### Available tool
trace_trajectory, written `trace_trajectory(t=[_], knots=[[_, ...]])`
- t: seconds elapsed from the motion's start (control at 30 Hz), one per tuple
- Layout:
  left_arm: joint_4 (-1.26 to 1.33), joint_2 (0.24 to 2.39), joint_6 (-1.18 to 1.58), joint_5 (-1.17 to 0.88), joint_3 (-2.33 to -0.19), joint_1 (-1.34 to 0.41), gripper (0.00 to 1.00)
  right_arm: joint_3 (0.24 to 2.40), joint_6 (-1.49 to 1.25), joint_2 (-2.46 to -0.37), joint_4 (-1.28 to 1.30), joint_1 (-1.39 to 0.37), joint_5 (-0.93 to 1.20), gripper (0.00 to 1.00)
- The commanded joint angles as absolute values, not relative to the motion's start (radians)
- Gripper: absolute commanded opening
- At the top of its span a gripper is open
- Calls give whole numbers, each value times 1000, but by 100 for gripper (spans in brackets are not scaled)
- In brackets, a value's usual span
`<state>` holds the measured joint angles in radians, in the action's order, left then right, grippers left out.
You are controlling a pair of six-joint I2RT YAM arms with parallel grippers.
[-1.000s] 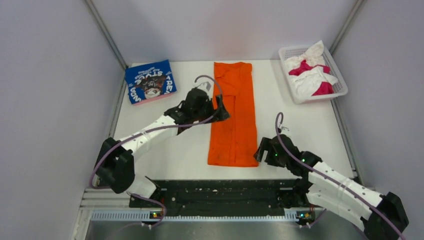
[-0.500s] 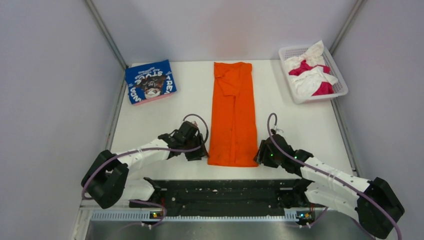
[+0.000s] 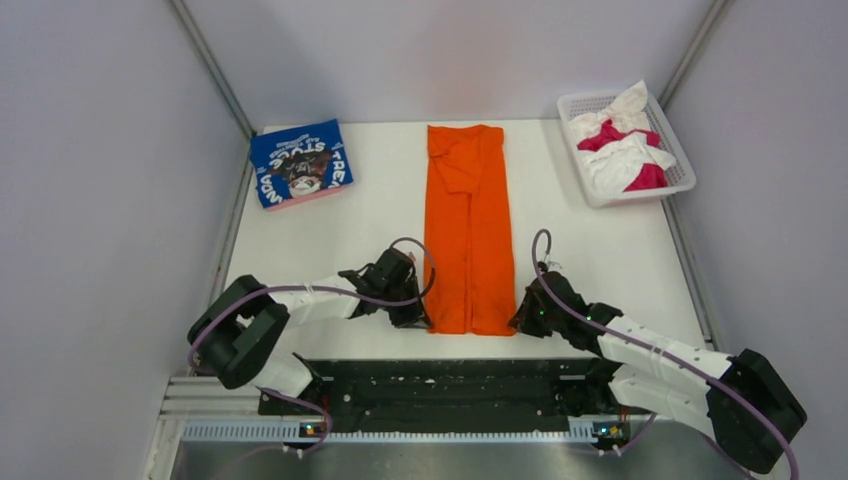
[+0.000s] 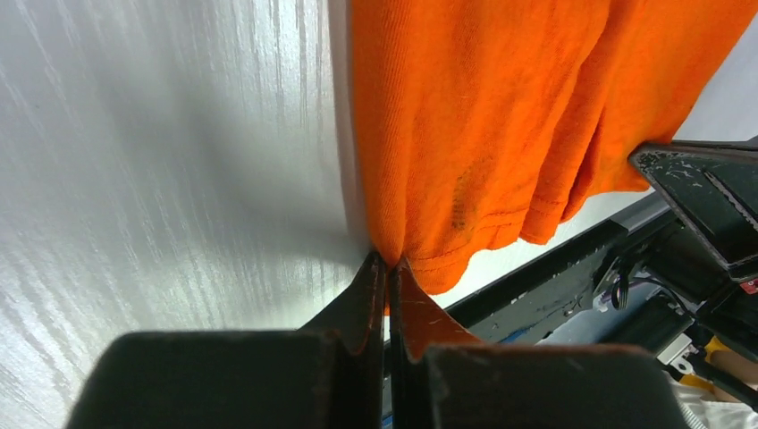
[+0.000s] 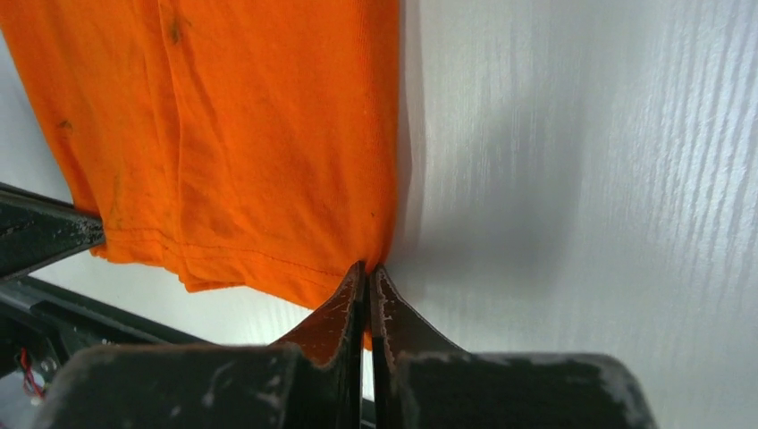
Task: Fold and stack the t-shirts
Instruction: Grab the bottom of the folded rectangular tshirt with both arms, then fold the folded rectangular tshirt in 1/3 of the way
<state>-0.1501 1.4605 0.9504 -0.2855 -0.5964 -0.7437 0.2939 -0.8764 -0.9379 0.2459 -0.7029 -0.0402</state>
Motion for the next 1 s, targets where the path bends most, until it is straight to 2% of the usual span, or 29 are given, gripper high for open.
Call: trace_trajectory(t=[0.0,0.17,0.33,0.67,0.97], knots=[[-229,1461,964,-254,-584,-770,0,268,-884,-923,274,-701,50,0],[-329,1319,979,-235,-591,-824,0,252,-911,-803,339,-713,148,0],[-257,1261,966,-288,-611,-826,0,312,-882,-734,373,-713,151,0],[-253,1351,888,-203,-793,-745,0,504,-817,-924,329,-683,-59,0],[-165,1512,831,-194,-950,-559,0,666,-785,-1151,170,-528,-71,0]])
